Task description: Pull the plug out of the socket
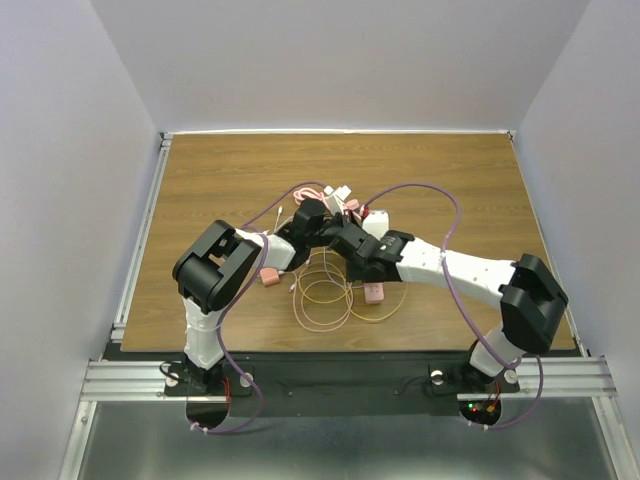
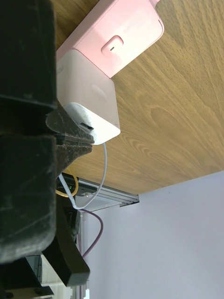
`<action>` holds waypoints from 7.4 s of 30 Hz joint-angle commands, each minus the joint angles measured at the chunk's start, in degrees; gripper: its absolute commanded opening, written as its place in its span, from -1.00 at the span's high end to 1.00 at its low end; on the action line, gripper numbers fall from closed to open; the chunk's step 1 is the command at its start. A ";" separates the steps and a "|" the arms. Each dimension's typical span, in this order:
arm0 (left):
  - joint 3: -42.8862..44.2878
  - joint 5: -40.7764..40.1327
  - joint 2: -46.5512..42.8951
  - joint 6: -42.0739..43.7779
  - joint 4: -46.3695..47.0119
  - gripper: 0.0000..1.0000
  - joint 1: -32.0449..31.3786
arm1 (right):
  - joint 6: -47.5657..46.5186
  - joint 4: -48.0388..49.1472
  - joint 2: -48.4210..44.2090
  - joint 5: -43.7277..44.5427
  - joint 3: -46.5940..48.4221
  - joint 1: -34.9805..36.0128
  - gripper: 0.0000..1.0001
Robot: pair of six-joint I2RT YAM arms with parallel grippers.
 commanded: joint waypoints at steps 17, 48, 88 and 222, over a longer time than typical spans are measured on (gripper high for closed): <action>-1.55 0.30 2.35 3.77 -12.88 1.00 0.29 | 0.56 -0.90 -2.32 4.07 -2.34 -3.28 -0.55; -1.20 0.21 3.14 3.42 -13.58 1.00 0.20 | -3.32 11.67 0.41 -5.07 -6.90 -4.60 0.03; 8.28 -4.36 -15.56 3.07 -23.42 1.00 0.55 | -14.83 15.89 -25.36 -50.86 -7.96 -2.93 0.99; 6.80 6.36 7.10 -6.52 -6.29 1.00 -0.15 | -13.42 18.44 -7.42 -9.73 -10.33 -7.41 -0.83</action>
